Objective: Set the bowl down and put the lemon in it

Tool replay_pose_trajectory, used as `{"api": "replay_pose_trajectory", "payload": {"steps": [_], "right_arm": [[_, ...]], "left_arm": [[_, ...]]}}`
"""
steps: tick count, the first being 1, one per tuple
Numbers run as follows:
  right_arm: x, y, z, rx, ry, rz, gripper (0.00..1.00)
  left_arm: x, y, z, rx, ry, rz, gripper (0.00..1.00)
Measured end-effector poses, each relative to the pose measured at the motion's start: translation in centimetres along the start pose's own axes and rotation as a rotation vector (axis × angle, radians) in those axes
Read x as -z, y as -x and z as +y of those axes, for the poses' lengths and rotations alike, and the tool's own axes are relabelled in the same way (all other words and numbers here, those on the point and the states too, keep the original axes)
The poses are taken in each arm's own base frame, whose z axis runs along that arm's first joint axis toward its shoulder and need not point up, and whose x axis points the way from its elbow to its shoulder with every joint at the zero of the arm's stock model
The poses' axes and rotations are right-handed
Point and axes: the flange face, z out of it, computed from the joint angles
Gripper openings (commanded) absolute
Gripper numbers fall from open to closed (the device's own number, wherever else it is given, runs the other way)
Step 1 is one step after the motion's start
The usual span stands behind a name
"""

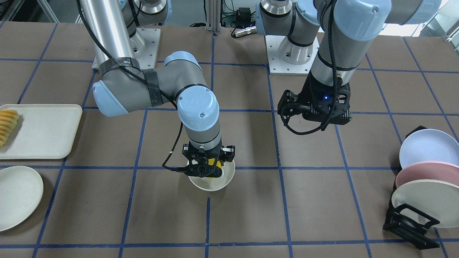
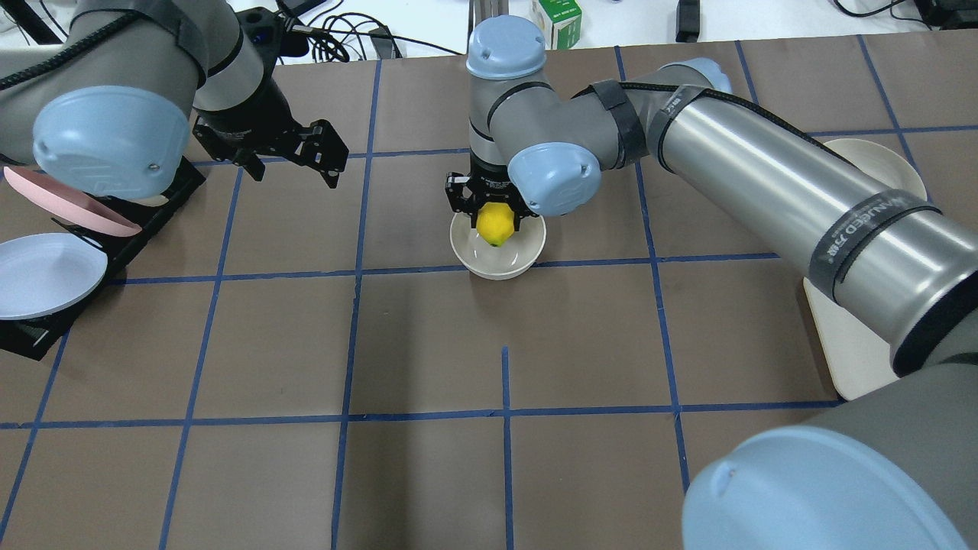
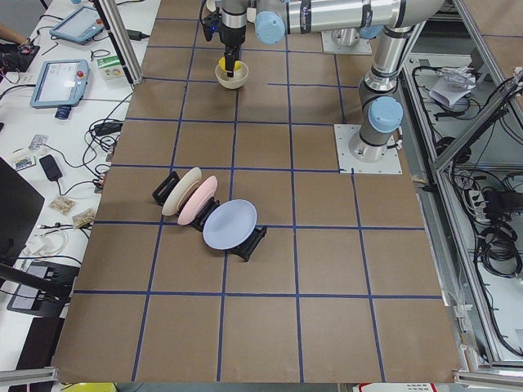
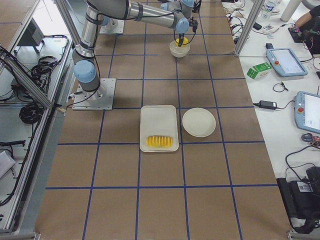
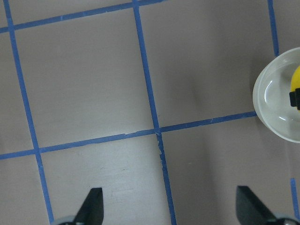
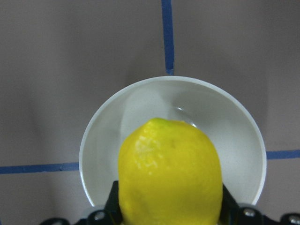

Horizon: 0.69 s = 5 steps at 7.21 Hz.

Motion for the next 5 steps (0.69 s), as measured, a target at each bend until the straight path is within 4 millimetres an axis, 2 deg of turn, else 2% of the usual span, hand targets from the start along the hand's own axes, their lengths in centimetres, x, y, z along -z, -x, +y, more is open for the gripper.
{"api": "replay_pose_trajectory", "payload": {"steps": [3, 4, 5], "right_arm": [[0.6, -0.2, -0.3, -0.007, -0.015, -0.006, 1.00], [2.0, -0.7, -0.4, -0.014, -0.032, -0.012, 1.00], [4.6, -2.0, -0.3, -0.029, -0.049, -0.014, 1.00]], "left_arm": [[2.8, 0.0, 0.1, 0.002, 0.052, 0.006, 1.00], [3.3, -0.1, 0.1, 0.002, 0.053, 0.007, 1.00], [3.7, -0.1, 0.2, 0.002, 0.051, 0.008, 1.00]]}}
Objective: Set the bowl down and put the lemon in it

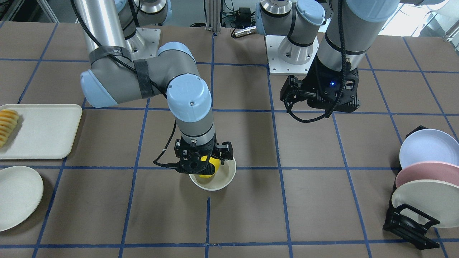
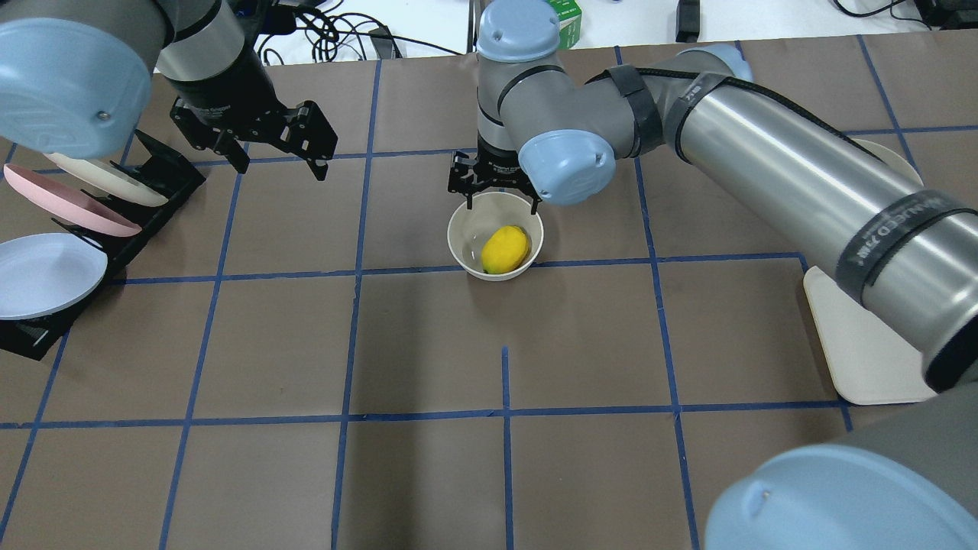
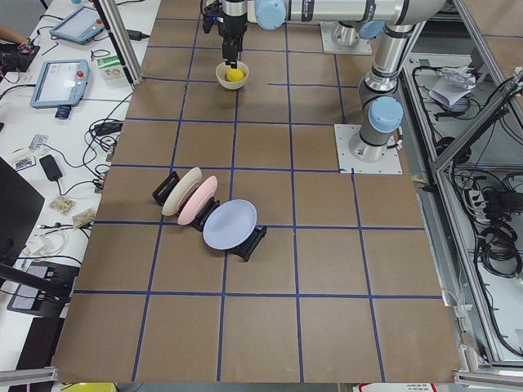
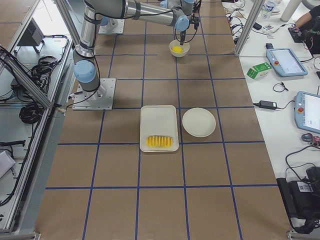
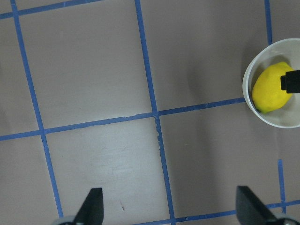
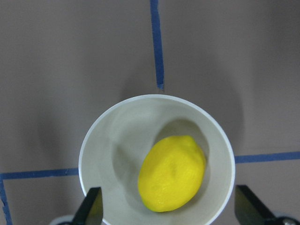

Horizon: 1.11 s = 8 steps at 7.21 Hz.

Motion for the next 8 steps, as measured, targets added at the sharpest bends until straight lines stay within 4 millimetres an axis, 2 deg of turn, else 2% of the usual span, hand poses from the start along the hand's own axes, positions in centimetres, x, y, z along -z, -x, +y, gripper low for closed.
{"api": "replay_pose_trajectory", "payload": {"steps": [2, 5, 6, 7, 8], "right_arm": [[7.4, -4.9, 0.6, 0.008, -0.018, 0.004, 1.00], [17.9, -14.5, 3.3, -0.013, -0.020, 0.031, 1.00], [20.4, -16.7, 4.5, -0.031, -0.033, 0.035, 1.00], [21.3, -17.8, 5.4, -0.040, -0.037, 0.044, 1.00], [20.9, -18.6, 6.1, -0.039, -0.029, 0.063, 1.00]], "left_arm": [[0.7, -0.2, 0.3, -0.002, -0.011, 0.000, 1.00], [1.7, -1.1, 1.0, -0.008, -0.029, -0.002, 1.00], [1.8, -1.6, 1.2, -0.003, -0.030, -0.001, 1.00], [1.7, -1.8, 1.2, -0.001, -0.029, 0.000, 1.00], [1.4, -1.8, 1.0, 0.000, -0.024, 0.001, 1.00]]}}
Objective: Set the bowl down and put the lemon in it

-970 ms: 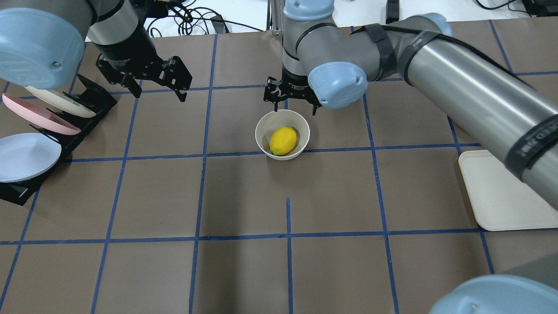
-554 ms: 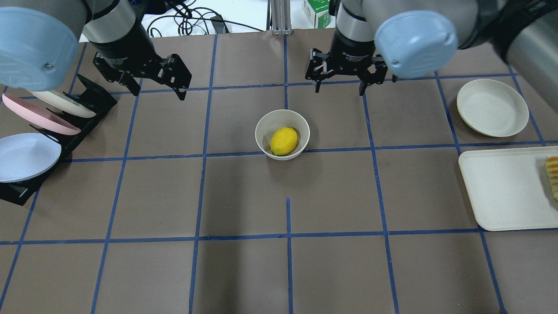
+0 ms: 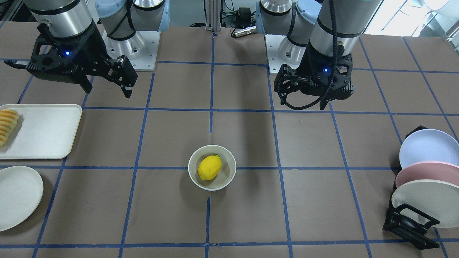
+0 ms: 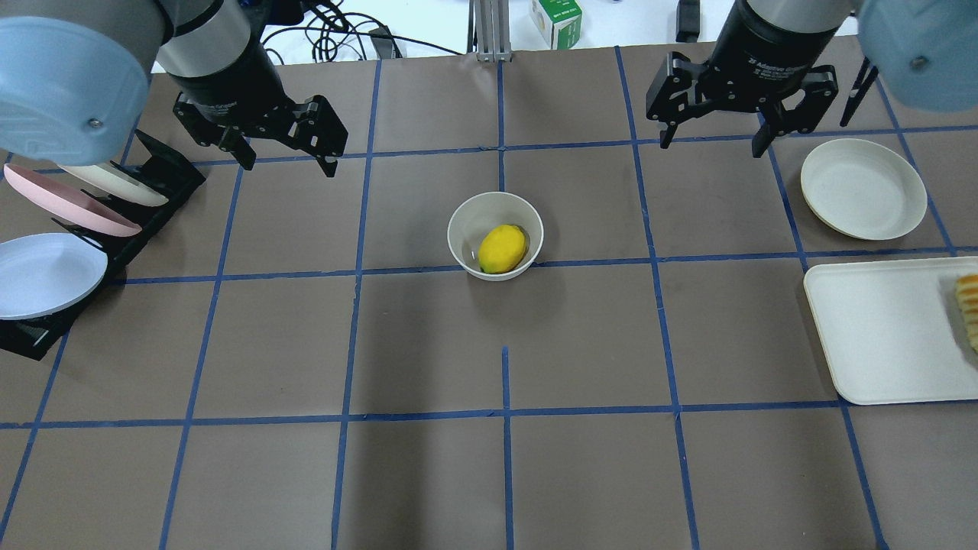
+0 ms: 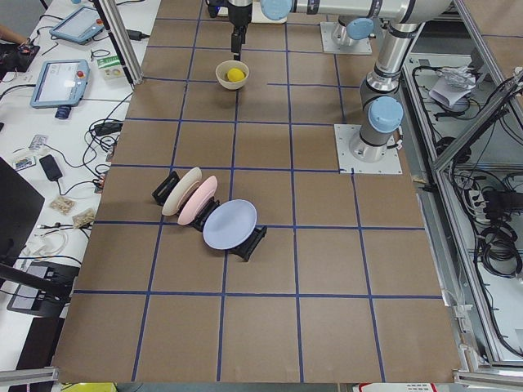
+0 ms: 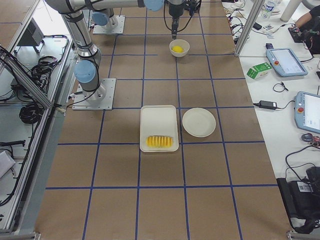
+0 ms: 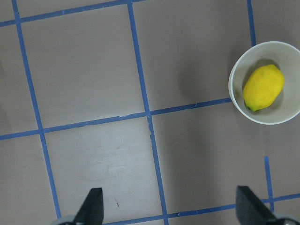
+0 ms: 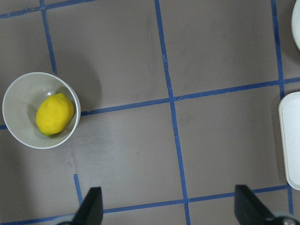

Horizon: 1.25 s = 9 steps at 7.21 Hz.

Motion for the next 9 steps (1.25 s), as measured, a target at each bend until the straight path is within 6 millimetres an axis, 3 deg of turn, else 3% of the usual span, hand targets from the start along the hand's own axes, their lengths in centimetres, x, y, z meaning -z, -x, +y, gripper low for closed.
{"api": "replay_pose_trajectory", "payload": {"steps": [4, 9], "right_arm": [[-1.2, -1.7, 1.4, 0.048, 0.023, 0.027, 1.00], [-1.4, -1.9, 1.5, 0.052, 0.034, 0.022, 1.00]], "left_arm": [[-0.8, 0.7, -0.6, 0.013, 0.011, 0.002, 1.00], [-0.7, 1.0, -0.5, 0.019, 0.013, 0.000, 1.00]]}}
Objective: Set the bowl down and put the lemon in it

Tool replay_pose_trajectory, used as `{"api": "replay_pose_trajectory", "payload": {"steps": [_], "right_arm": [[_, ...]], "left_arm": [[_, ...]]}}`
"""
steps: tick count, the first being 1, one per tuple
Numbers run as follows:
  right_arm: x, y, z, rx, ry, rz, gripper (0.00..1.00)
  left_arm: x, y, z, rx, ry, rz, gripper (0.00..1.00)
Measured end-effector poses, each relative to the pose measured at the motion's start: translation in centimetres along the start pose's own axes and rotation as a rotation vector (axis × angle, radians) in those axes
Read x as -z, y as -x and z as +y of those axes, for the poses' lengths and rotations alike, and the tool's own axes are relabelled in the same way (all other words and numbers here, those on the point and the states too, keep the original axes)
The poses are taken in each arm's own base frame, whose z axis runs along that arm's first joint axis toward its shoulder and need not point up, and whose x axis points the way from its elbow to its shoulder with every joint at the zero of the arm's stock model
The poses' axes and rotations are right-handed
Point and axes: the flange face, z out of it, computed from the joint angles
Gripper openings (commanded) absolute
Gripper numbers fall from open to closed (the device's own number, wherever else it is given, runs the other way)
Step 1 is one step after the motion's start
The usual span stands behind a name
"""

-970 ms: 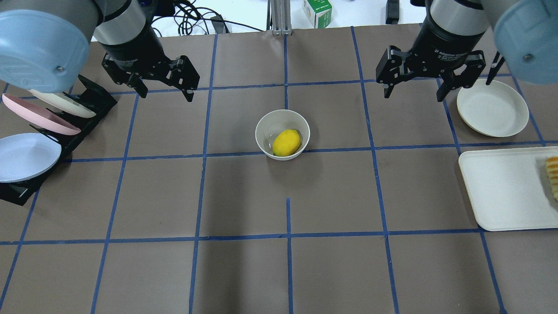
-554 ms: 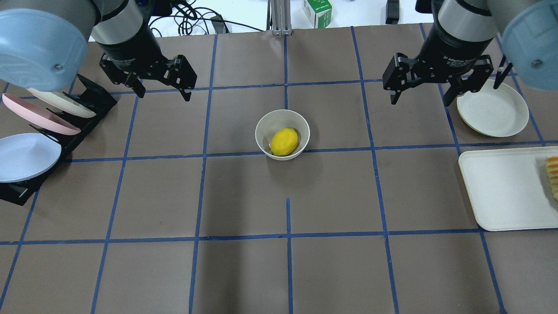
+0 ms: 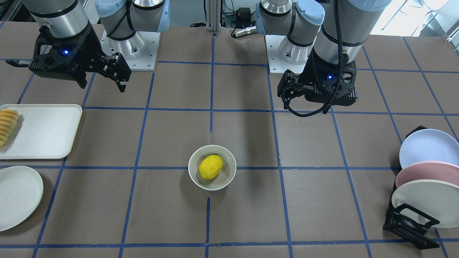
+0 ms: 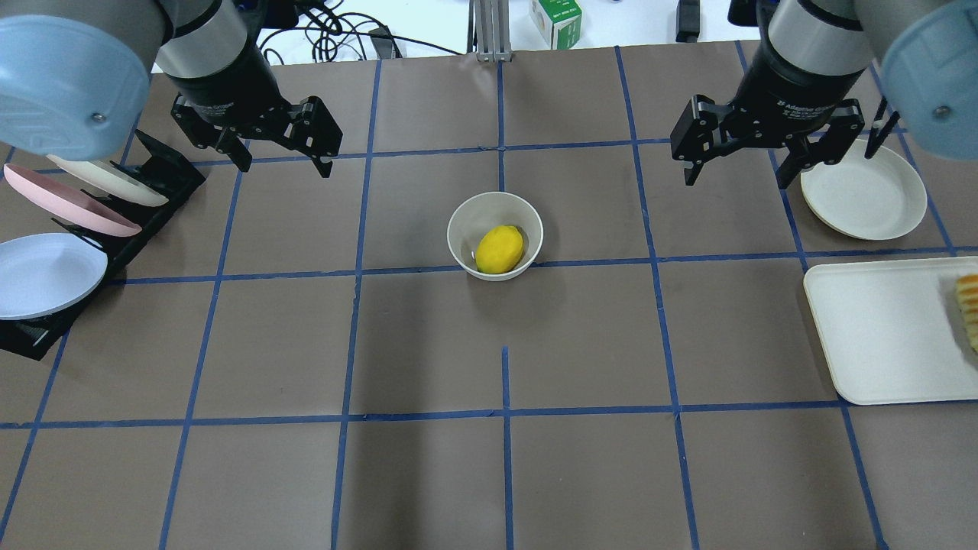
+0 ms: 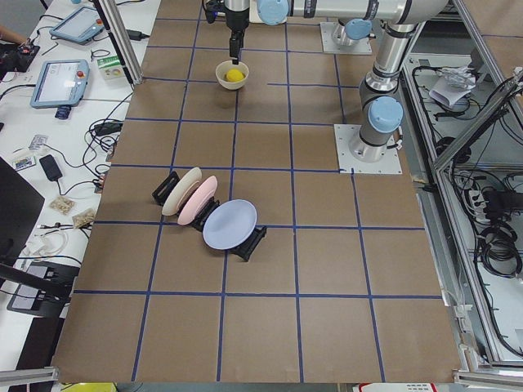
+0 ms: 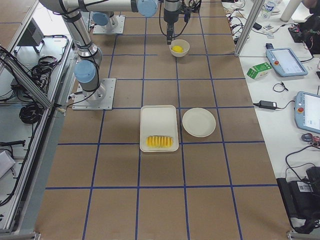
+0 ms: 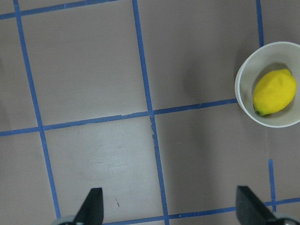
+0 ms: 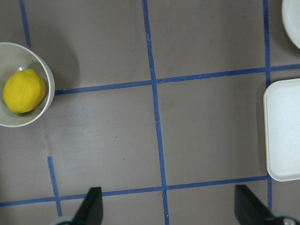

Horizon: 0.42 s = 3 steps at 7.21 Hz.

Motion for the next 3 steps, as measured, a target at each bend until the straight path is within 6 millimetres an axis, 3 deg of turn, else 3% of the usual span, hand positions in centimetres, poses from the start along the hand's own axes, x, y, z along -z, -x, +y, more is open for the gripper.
{"api": "replay_pose_trajectory", "payload": {"steps": [3], "right_arm": [[-0.09, 0.03, 0.05, 0.001, 0.002, -0.001, 1.00]], "left_arm": [[-0.42, 0.59, -0.13, 0.011, 0.009, 0.002, 1.00]]}}
